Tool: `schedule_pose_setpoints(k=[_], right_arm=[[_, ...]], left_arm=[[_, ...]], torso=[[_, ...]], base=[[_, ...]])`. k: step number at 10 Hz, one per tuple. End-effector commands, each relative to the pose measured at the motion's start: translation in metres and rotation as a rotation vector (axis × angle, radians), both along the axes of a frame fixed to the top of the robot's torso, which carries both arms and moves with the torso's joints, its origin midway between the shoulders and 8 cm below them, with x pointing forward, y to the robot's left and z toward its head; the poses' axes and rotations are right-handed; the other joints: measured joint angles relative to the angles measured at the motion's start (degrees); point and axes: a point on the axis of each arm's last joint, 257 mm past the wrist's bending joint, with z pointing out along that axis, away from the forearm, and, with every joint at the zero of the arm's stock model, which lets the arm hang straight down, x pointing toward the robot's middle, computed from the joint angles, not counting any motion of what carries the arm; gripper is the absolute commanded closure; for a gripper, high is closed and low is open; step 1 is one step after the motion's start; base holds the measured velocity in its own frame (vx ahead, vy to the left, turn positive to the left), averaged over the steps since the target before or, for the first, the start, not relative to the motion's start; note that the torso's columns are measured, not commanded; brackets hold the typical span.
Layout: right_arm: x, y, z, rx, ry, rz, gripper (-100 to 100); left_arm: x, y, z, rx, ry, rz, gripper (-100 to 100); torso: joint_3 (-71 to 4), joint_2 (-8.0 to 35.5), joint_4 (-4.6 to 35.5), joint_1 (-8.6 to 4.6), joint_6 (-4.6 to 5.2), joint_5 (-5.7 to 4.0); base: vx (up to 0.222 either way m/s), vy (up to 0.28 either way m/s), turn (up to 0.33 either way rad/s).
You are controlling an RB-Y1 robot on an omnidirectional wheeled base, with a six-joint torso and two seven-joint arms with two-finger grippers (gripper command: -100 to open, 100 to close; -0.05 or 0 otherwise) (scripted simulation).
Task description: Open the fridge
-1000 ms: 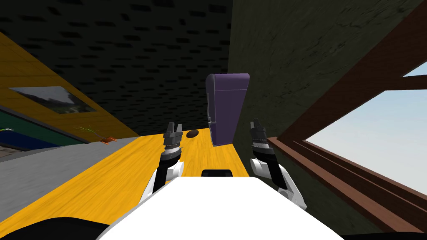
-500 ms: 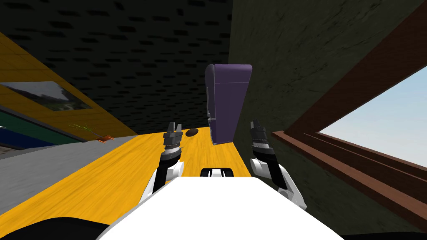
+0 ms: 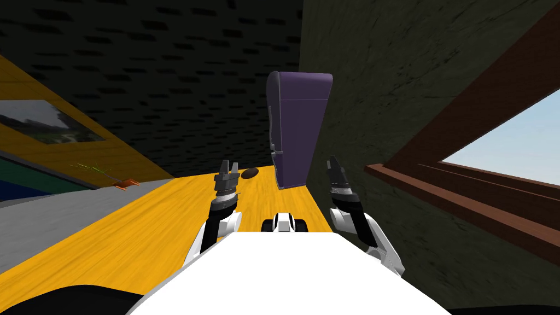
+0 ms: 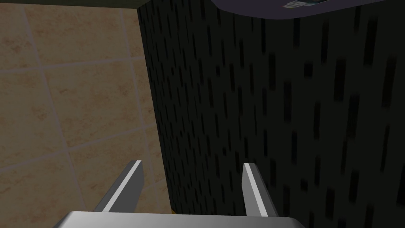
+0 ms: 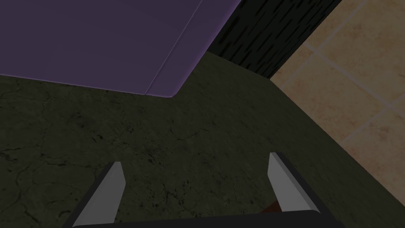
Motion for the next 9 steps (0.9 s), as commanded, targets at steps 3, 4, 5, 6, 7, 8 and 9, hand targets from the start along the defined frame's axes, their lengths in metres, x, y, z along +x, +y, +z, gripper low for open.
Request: schedule_pose_setpoints(k=[3,4,5,6,7,8,9], right_arm=[[0.005,0.008,-0.008,-0.193,-0.003,-0.073,-100],[0.005,0.008,-0.008,-0.211,-0.004,-0.088,-100],[0.006,0.010,-0.011,-0.262,-0.007,-0.108,-100],[0.006,0.010,-0.011,-0.276,-0.008,-0.120,-100],[0.008,0.011,-0.015,-0.329,-0.012,-0.143,-100],[0.008,0.011,-0.015,-0.345,-0.013,-0.156,-100],[0.010,0.013,-0.019,-0.398,-0.017,-0.177,-100]], left_arm=[[0.000,0.000,0.000,0.000,0.000,0.000,0],[0.000,0.000,0.000,0.000,0.000,0.000,0],[0.000,0.000,0.000,0.000,0.000,0.000,0],[0.000,0.000,0.000,0.000,0.000,0.000,0],[0.000,0.000,0.000,0.000,0.000,0.000,0],[0.000,0.000,0.000,0.000,0.000,0.000,0],[0.000,0.000,0.000,0.000,0.000,0.000,0]], torso=[[0.1,0.3,0.1,-0.09,0.01,-0.03],[0.0,0.2,0.1,-0.06,0.01,-0.02],[0.1,0.3,0.1,-0.05,-0.01,-0.01],[0.1,0.3,0.1,-0.04,0.01,-0.01],[0.1,0.3,0.1,-0.05,0.00,-0.01],[0.0,0.2,0.1,-0.05,0.01,-0.01],[0.1,0.3,0.1,-0.05,-0.01,-0.01]], base=[[0.099,0.030,-0.060],[0.091,0.032,-0.029],[0.078,0.033,-0.050],[0.075,0.030,-0.038],[0.097,0.033,-0.087],[0.073,0.031,-0.027],[0.090,0.037,-0.057]])
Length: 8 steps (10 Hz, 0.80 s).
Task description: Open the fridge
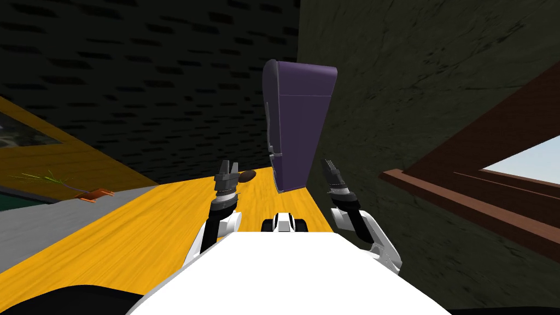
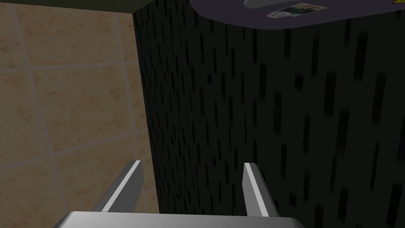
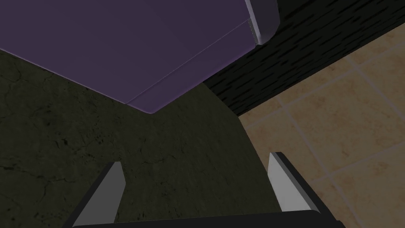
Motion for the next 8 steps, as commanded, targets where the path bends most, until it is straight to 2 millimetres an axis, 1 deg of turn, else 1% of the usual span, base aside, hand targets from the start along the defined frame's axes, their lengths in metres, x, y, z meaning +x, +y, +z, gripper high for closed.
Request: schedule_pose_setpoints(k=[1,4,5,6,7,8], right_arm=[[0.002,0.002,-0.005,-0.090,-0.009,-0.048,-100],[0.006,0.006,-0.014,-0.215,-0.020,-0.104,-100],[0.006,0.006,-0.014,-0.237,-0.024,-0.122,-100],[0.006,0.006,-0.014,-0.243,-0.025,-0.126,-100],[0.008,0.007,-0.019,-0.304,-0.032,-0.152,-100],[0.008,0.007,-0.019,-0.323,-0.035,-0.167,-100]], left_arm=[[0.000,0.000,0.000,0.000,0.000,0.000,0],[0.000,0.000,0.000,0.000,0.000,0.000,0],[0.000,0.000,0.000,0.000,0.000,0.000,0],[0.000,0.000,0.000,0.000,0.000,0.000,0],[0.000,0.000,0.000,0.000,0.000,0.000,0],[0.000,0.000,0.000,0.000,0.000,0.000,0]], torso=[[0.0,-0.1,0.0,0.02,0.02,0.00],[0.0,-0.1,0.0,0.03,0.01,0.01],[-0.1,-0.1,0.0,0.00,0.01,0.00],[0.0,0.0,0.0,-0.04,0.01,-0.01],[0.1,0.2,0.1,-0.08,0.01,-0.02],[0.1,0.1,0.0,-0.02,0.02,-0.01]], base=[[0.084,0.033,-0.037],[0.112,0.052,-0.061],[0.092,0.041,-0.040],[0.029,0.019,0.004],[0.063,0.031,-0.055],[0.071,0.035,-0.052]])
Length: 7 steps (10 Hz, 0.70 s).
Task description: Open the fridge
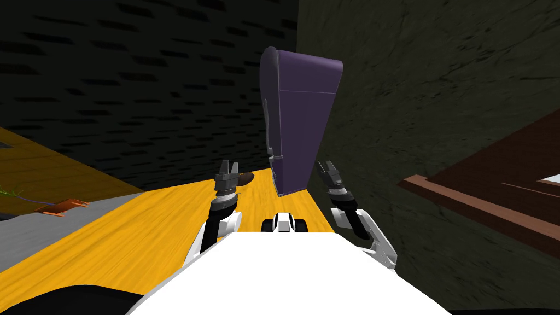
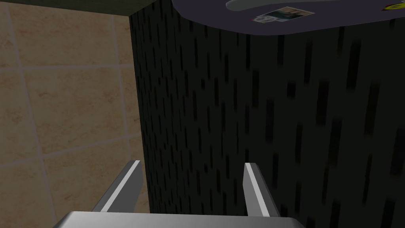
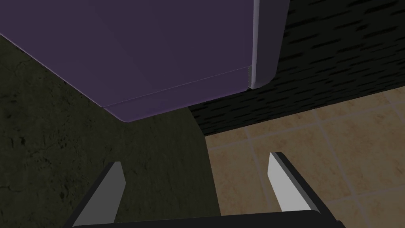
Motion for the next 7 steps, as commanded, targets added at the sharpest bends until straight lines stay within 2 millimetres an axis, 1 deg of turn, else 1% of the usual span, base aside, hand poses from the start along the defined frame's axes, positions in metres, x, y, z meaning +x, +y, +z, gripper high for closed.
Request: schedule_pose_setpoints(k=[1,3,4,5,6,7], right_arm=[[0.003,0.003,-0.008,-0.106,-0.013,-0.048,-100],[0.003,0.003,-0.008,-0.134,-0.020,-0.070,-100],[0.005,0.004,-0.014,-0.196,-0.026,-0.094,-100],[0.005,0.004,-0.014,-0.216,-0.031,-0.110,-100],[0.007,0.005,-0.021,-0.270,-0.035,-0.126,-100],[0.007,0.005,-0.021,-0.291,-0.040,-0.142,-100]], left_arm=[[0.000,0.000,0.000,0.000,0.000,0.000,0],[0.000,0.000,0.000,0.000,0.000,0.000,0],[0.000,0.000,0.000,0.000,0.000,0.000,0],[0.000,0.000,0.000,0.000,0.000,0.000,0],[0.000,0.000,0.000,0.000,0.000,0.000,0],[0.000,0.000,0.000,0.000,0.000,0.000,0]], torso=[[-0.1,-0.1,0.0,0.04,-0.01,0.02],[-0.1,-0.2,-0.1,0.10,-0.02,0.04],[0.0,0.0,0.0,-0.08,-0.02,-0.01],[-0.1,-0.1,0.0,-0.06,0.00,-0.02],[-0.1,-0.1,0.0,0.00,-0.02,0.01],[-0.1,-0.2,-0.1,0.07,-0.01,0.02]], base=[[0.097,0.069,-0.076],[0.076,0.049,-0.020],[0.093,0.032,-0.074],[0.086,0.042,-0.045],[0.108,0.053,-0.067],[0.093,0.053,-0.033]])
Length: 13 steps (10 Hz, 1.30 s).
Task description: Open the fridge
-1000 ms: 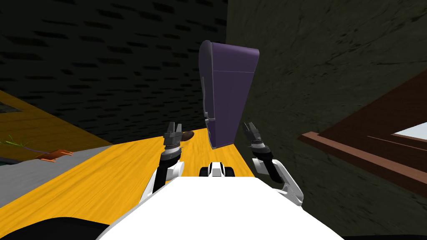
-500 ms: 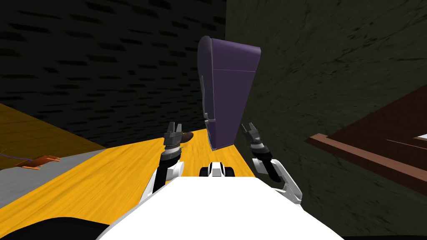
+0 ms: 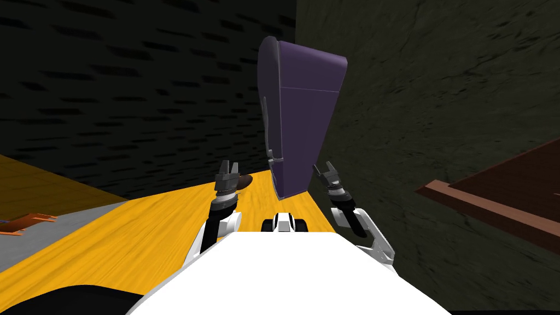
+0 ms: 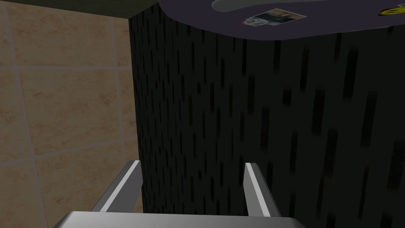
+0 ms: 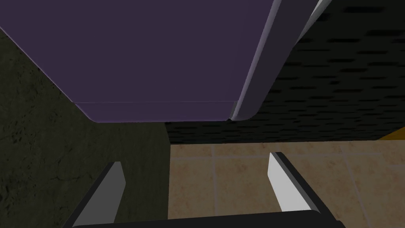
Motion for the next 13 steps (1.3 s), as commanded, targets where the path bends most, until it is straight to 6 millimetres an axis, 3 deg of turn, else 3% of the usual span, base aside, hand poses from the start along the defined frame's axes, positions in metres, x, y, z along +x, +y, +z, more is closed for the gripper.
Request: schedule_pose_setpoints(k=[1,13], right_arm=[[0.001,0.001,-0.004,-0.065,-0.014,-0.036,-100],[0.012,0.007,-0.046,-0.466,-0.072,-0.206,-100]], left_arm=[[0.000,0.000,0.000,0.000,0.000,0.000,0],[0.000,0.000,0.000,0.000,0.000,0.000,0]], torso=[[0.0,0.1,0.0,-0.01,-0.01,0.00],[0.1,0.1,0.0,-0.10,-0.01,-0.02]], base=[[0.036,0.031,0.007],[0.066,0.054,-0.035]])
